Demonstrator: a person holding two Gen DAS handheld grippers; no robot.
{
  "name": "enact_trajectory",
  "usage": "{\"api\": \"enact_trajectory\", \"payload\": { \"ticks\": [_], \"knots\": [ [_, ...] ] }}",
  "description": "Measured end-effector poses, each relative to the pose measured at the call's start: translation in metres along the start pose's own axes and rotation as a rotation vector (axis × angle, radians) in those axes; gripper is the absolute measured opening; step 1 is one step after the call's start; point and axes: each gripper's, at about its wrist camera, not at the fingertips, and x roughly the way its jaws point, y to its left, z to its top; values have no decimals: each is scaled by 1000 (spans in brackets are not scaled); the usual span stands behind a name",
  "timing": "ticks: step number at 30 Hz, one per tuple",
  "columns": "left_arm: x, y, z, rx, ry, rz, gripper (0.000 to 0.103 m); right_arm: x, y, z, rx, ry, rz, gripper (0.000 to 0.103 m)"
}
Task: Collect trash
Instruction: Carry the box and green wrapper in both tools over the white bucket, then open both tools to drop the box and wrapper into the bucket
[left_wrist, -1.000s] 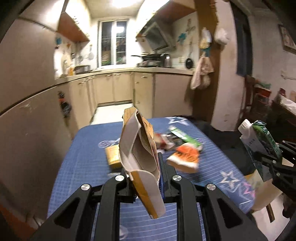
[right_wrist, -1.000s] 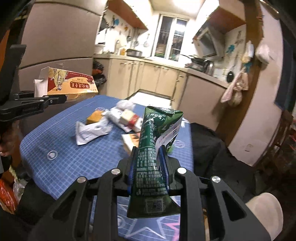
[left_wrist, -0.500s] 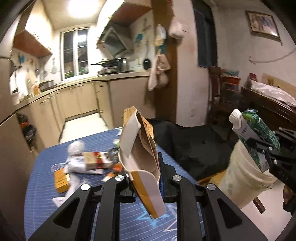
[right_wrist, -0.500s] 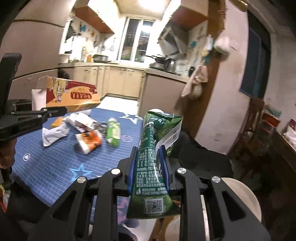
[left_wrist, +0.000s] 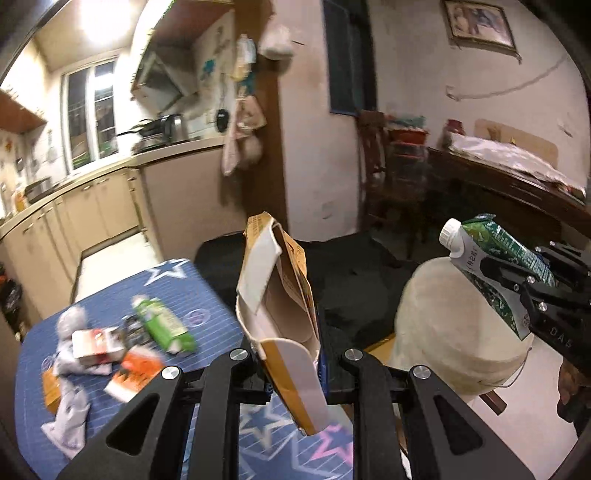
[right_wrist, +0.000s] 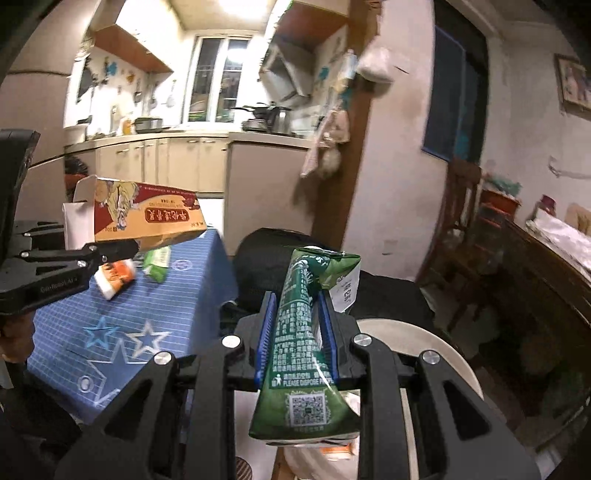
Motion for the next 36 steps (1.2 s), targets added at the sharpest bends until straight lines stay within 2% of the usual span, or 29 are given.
{"api": "enact_trajectory", "payload": {
  "ticks": [4, 12, 16, 20, 27, 29, 31, 36],
  "knots": [
    [22, -34, 7, 49, 10, -56, 19, -3, -29, -10, 46, 13, -56, 22],
    [59, -107, 13, 137, 57, -224, 19, -6, -73, -30, 112, 57, -112, 22],
    [77, -144, 11, 187, 87, -321, 19, 1, -96, -44, 169, 108, -105, 22],
    [100, -166, 10, 209, 129, -368, 19, 12, -109, -55, 227, 150, -72, 22],
    [129, -175, 3, 230, 157, -364, 22, 29, -113, -66, 271, 201, -16, 22],
    [131, -175, 2, 234, 157, -352, 25, 35, -114, -68, 281, 221, 6, 24],
    [132, -175, 1, 236, 162, -346, 36, 36, -115, -69, 291, 224, 9, 26],
    [127, -173, 4, 246, 151, -335, 37, 28, -120, -69, 305, 204, 8, 28]
  ]
}}
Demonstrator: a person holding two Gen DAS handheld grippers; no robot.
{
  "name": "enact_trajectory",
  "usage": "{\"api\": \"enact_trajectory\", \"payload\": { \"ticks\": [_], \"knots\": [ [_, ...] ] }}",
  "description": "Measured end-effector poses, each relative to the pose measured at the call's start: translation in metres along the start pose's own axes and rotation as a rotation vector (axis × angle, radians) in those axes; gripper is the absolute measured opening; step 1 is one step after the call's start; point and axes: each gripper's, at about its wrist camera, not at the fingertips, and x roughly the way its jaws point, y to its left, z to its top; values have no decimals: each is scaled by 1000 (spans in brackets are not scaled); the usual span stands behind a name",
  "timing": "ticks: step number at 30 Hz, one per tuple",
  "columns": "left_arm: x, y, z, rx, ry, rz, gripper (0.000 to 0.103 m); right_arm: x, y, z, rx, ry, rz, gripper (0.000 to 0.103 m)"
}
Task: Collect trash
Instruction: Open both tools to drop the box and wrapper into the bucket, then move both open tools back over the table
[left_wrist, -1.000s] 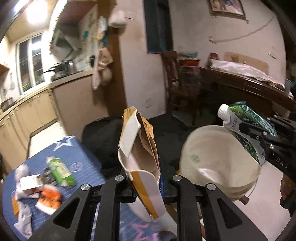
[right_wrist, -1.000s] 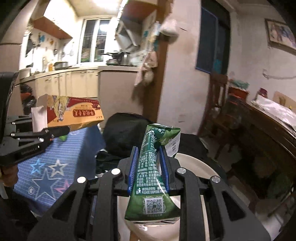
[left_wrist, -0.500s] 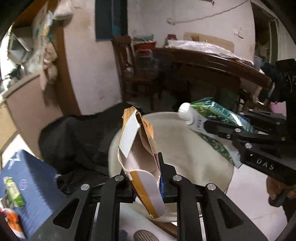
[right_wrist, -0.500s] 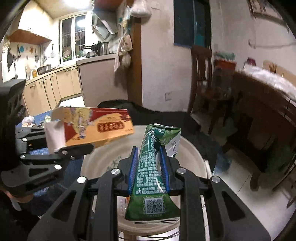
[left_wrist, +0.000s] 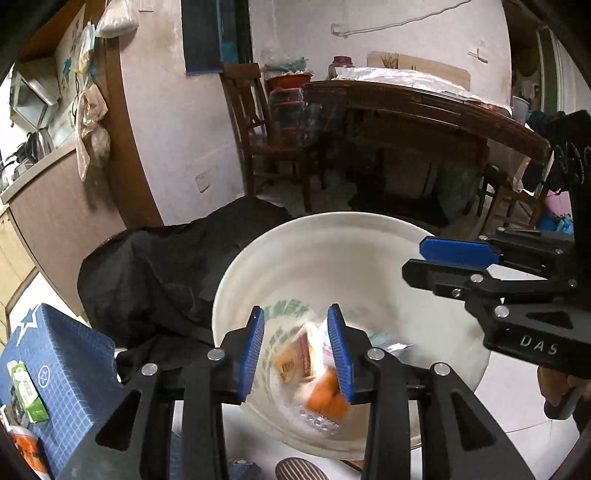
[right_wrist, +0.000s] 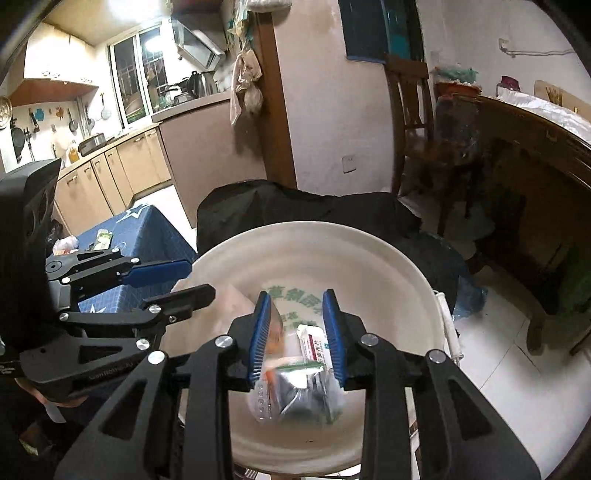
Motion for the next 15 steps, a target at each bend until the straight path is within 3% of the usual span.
{"api": "enact_trajectory", "payload": {
  "ticks": [15],
  "knots": [
    [-19, 1, -3, 5, -15, 75, 37, -18, 8, 4, -21, -49, -31, 28]
  ]
}}
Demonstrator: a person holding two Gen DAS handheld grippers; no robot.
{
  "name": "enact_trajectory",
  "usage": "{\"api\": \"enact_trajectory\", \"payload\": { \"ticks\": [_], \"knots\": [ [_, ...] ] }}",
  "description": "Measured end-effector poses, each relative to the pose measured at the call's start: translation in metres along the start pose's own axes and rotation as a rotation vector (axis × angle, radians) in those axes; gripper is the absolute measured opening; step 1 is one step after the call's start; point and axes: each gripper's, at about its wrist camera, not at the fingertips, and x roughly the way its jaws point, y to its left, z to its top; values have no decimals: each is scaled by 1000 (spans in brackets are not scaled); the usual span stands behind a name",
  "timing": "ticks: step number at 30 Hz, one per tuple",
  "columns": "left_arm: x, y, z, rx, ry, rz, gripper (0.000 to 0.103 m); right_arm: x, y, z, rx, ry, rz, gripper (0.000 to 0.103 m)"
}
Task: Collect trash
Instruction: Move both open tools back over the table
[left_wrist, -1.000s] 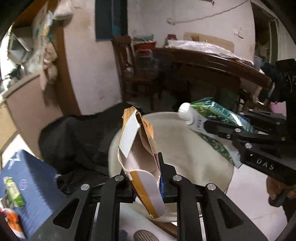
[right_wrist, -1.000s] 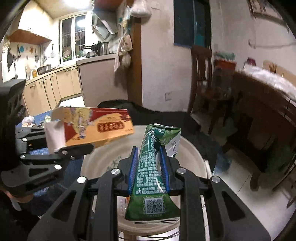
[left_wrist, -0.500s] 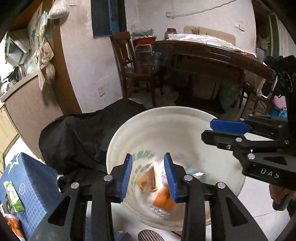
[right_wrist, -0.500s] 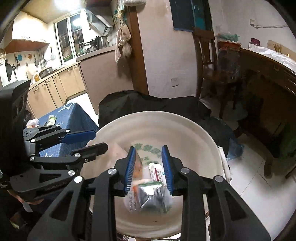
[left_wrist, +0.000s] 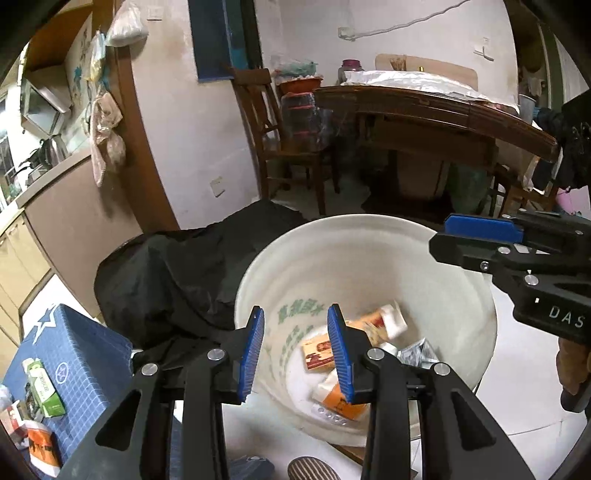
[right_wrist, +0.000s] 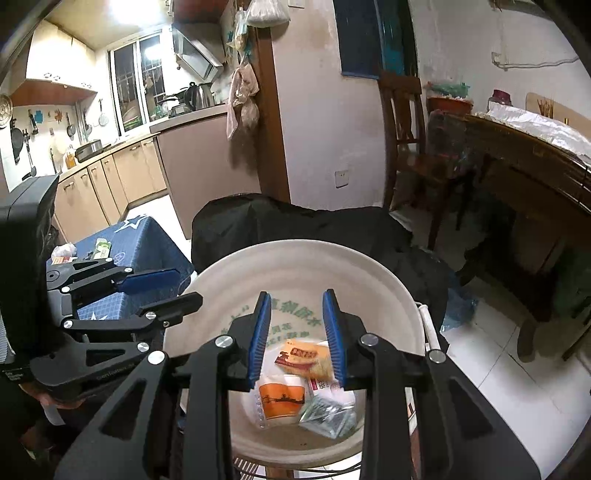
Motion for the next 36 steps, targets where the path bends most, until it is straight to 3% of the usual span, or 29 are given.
{"api": "enact_trajectory", "payload": {
  "ticks": [7, 13, 18, 27, 29, 32, 36],
  "knots": [
    [-25, 24, -12, -28, -12, 78, 37, -5, 26, 5, -48, -20, 26, 28],
    [-62, 68, -47, -111, -7, 149, 40, 0, 83, 6, -146, -27, 111, 28],
    [-100, 122, -98, -195, 19, 260, 42, 15, 149, 3, -246, -8, 223, 28],
    [-176, 221, -203, -458, 87, 472, 45, 53, 261, -13, -368, 87, 405, 28],
    [-196, 241, -224, -516, 94, 519, 48, 61, 284, -16, -383, 108, 439, 28],
    [-223, 274, -251, -579, 96, 593, 61, 73, 310, -20, -379, 148, 484, 28],
    [-245, 305, -270, -596, 85, 630, 71, 86, 337, -19, -363, 167, 503, 49]
  ]
}}
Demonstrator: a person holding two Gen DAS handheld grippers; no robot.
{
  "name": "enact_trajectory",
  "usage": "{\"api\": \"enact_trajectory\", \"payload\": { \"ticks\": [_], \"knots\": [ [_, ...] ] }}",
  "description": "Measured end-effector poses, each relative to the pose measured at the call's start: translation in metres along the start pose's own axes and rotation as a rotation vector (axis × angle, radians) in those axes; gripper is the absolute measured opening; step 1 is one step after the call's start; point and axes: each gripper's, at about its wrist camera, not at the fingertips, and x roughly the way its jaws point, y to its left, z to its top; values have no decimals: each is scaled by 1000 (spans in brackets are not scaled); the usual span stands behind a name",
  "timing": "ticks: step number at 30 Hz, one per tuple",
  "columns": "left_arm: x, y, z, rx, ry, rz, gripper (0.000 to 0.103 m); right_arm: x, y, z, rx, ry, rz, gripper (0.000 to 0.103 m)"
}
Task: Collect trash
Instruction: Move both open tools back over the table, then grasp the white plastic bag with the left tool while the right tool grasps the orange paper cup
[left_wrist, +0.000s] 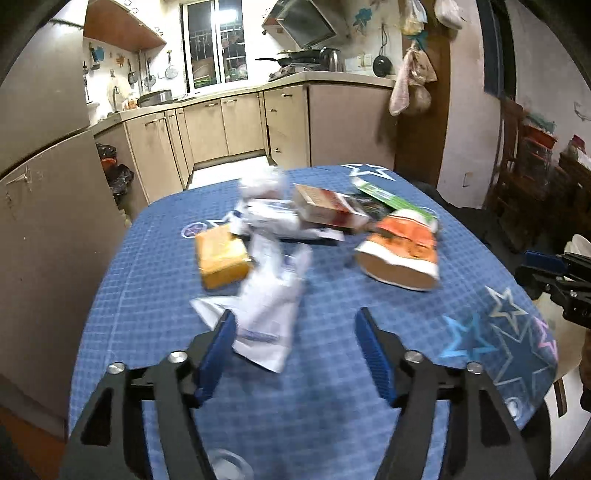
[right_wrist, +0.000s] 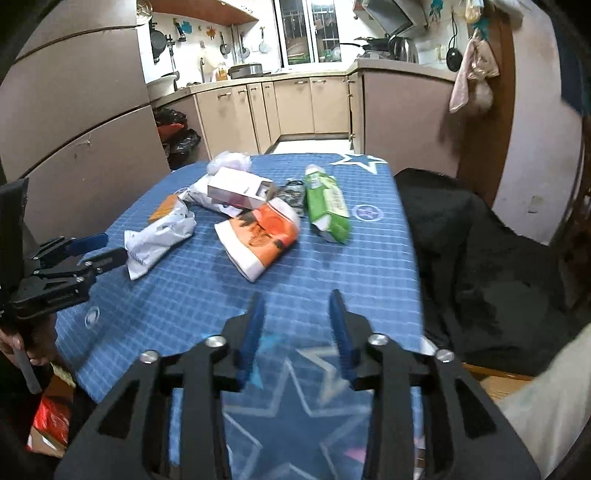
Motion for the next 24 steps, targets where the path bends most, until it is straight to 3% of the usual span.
{"api": "enact_trajectory", "payload": {
  "ticks": [5, 10, 19, 20, 24],
  "knots": [
    [23, 24, 5, 57, 21, -19, 71, 25, 22, 10, -27, 17, -4, 64],
    [50, 21, 7, 134, 50, -63, 71, 55, 33, 14, -37, 72, -19, 64],
    [84, 24, 7, 179, 108, -66, 71, 100, 46, 18, 20, 152, -42, 64],
    [85, 22, 6, 186, 112, -69, 71, 104, 46, 18, 30, 155, -42, 64],
    [94, 20, 2, 187, 142, -62, 71, 110, 44, 19, 63, 148, -49, 43]
  ]
}}
